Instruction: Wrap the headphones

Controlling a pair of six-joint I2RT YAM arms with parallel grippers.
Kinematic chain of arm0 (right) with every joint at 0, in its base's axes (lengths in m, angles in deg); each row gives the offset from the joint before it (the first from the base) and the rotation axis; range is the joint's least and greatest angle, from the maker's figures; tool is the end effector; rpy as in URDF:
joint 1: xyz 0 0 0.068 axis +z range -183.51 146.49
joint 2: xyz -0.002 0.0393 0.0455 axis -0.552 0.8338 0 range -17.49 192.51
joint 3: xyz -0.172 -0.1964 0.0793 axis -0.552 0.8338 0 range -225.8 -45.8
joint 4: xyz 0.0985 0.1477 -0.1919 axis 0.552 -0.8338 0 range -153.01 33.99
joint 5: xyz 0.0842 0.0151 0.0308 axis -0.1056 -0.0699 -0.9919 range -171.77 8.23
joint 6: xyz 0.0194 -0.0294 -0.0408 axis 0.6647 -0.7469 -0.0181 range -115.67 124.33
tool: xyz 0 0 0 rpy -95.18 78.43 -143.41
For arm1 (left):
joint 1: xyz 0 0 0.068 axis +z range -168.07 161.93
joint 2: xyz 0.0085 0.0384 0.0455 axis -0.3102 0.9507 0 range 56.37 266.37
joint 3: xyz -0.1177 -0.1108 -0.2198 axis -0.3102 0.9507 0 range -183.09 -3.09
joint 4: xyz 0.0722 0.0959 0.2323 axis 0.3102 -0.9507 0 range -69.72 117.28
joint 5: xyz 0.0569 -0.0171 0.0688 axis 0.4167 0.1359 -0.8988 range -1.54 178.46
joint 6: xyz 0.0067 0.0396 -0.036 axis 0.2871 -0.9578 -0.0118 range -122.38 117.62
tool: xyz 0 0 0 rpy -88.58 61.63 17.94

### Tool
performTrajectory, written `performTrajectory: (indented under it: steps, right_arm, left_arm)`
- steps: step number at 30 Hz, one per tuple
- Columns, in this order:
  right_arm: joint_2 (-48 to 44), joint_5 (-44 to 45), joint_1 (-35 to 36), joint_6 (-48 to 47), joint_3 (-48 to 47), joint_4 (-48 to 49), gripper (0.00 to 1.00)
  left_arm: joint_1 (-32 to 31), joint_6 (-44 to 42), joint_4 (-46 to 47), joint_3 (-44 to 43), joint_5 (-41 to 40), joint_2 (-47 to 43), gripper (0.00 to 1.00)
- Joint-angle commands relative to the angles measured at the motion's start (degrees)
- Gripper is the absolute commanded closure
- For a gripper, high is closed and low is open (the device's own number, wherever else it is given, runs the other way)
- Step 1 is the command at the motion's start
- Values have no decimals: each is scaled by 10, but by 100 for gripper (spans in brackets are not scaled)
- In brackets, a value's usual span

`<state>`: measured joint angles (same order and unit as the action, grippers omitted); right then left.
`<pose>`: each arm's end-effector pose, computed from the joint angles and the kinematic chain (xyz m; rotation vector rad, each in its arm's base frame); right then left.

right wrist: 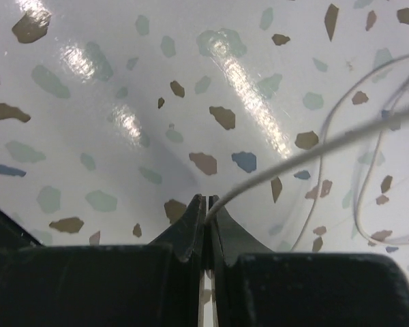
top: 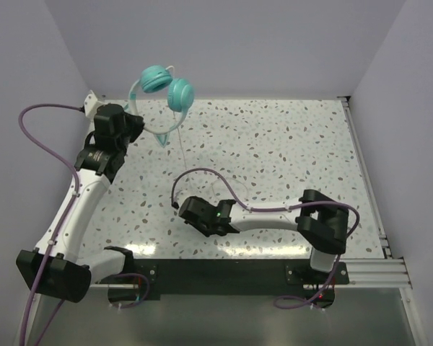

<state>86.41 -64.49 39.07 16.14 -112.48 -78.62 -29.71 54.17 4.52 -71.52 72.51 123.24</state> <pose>0.1206 0.3489 0.1760 -1.1990 2.2519 0.1745 0.2571 -0.0431 0.3838 -0.9190 1.7332 -0.5229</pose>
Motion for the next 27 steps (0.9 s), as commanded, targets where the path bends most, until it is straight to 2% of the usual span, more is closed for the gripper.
performTrajectory:
  steps: [1, 8, 13, 20, 27]
  right_arm:
    - [-93, 32, 14, 16, 27, -41, 100]
    - [-213, 83, 23, 35, 35, -123, 100]
    - [-285, 131, 24, 18, -23, -191, 100]
    - [-311, 211, 24, -45, -145, -238, 100]
    - [-264, 263, 14, -151, -285, -213, 100]
  left_arm:
    - [4, -67, 40, -38, -145, -7, 100]
    - [4, -160, 39, -24, -272, 9, 100]
    - [4, -219, 50, 0, -321, 21, 100]
    - [-10, -271, 58, 22, -319, 52, 100]
    - [-97, -326, 62, 38, -278, 71, 100]
